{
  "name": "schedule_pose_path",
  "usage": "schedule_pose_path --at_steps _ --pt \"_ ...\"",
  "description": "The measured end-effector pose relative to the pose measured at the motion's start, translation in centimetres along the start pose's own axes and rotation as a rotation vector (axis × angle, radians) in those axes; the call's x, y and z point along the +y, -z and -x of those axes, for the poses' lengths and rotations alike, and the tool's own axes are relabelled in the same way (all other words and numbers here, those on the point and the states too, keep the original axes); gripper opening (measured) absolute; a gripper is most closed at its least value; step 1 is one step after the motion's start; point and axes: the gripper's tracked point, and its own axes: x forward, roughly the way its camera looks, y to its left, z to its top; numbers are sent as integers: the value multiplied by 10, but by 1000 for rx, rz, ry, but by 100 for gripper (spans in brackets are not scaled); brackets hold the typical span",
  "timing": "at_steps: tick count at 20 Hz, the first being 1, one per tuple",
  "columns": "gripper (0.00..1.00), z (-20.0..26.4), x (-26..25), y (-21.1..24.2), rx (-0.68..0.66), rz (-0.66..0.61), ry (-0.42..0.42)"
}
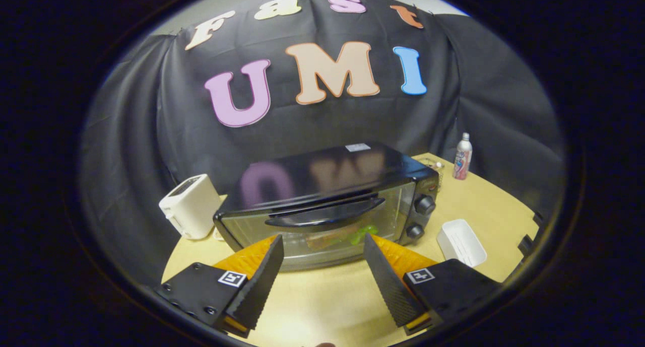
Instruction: Open the toaster oven, put the food inside, and close the toaster oven door.
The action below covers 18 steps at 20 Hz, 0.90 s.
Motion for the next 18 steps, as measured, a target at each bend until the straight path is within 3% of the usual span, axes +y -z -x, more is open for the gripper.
schedule_pose_path --at_steps 8,18 --pt "99 11 4 -54 -98 10 -22" --pt "99 56 14 -186 -332 49 -45"
